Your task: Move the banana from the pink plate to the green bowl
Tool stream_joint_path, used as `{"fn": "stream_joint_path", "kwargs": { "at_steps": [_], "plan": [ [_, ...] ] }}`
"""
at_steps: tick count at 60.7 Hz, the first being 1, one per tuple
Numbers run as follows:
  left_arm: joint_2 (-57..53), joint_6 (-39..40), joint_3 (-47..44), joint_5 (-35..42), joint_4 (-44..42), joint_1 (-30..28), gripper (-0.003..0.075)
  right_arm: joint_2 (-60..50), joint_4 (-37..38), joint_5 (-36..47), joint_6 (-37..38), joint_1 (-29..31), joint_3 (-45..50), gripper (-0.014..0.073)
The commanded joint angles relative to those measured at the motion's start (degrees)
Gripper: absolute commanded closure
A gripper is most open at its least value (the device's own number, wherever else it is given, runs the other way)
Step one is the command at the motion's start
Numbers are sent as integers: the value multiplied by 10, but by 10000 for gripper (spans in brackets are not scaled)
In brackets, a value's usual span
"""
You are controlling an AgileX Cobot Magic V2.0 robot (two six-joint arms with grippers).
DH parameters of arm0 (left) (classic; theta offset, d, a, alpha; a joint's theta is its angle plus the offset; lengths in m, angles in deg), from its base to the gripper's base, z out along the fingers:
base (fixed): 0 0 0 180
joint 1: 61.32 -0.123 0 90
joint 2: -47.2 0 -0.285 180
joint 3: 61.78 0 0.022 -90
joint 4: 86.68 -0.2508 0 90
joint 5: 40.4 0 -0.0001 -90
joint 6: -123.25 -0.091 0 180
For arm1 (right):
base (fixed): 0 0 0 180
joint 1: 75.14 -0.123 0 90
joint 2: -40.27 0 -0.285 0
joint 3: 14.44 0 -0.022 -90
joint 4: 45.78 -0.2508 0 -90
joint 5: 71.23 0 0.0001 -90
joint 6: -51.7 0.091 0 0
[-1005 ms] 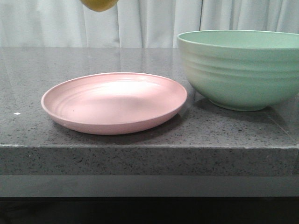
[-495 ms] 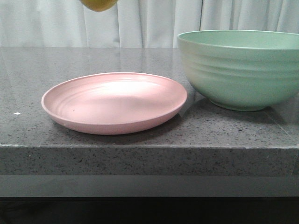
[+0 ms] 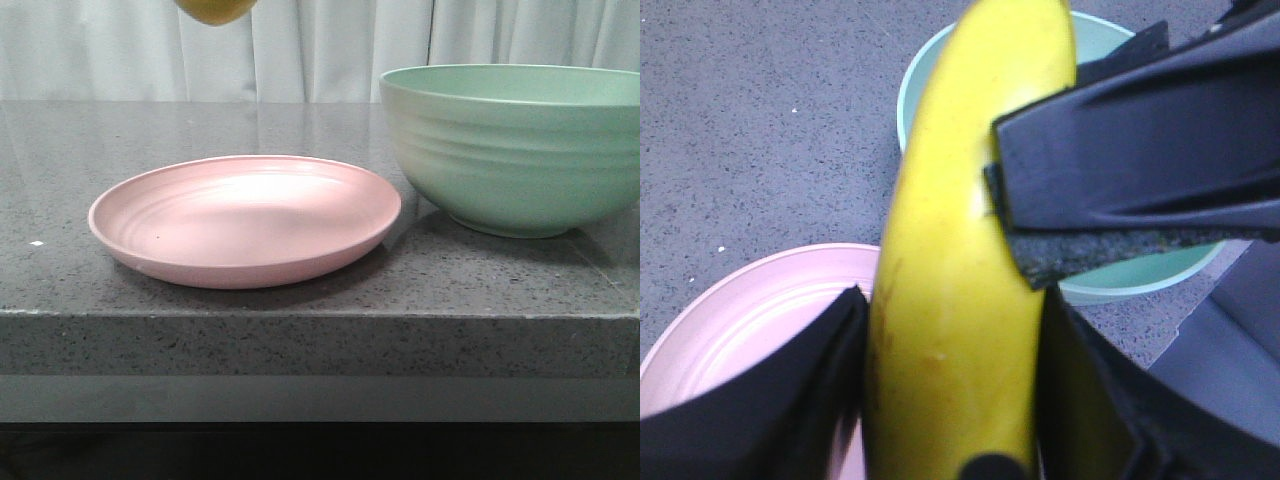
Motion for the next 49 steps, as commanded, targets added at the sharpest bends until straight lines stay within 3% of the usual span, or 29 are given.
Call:
{"fn": "stream_joint_path", "kwargs": {
  "at_steps": [1,8,21,37,49],
  "plan": [
    [-21,1,20,37,7,5,271,-16,-73,-20,-10,3,-24,504],
    [-21,1,20,37,7,5,161,-16,-43,-4,-11,6,-47,504],
    [-21,1,20,37,6,5,165,-15,65,1,-10,68,-118,490],
    [-21,1,20,37,6,5,165,-15,277,9,-10,163,-173,471],
    [-21,1,20,37,6,5,165,4,407,34,-10,173,-173,471]
  ]
}}
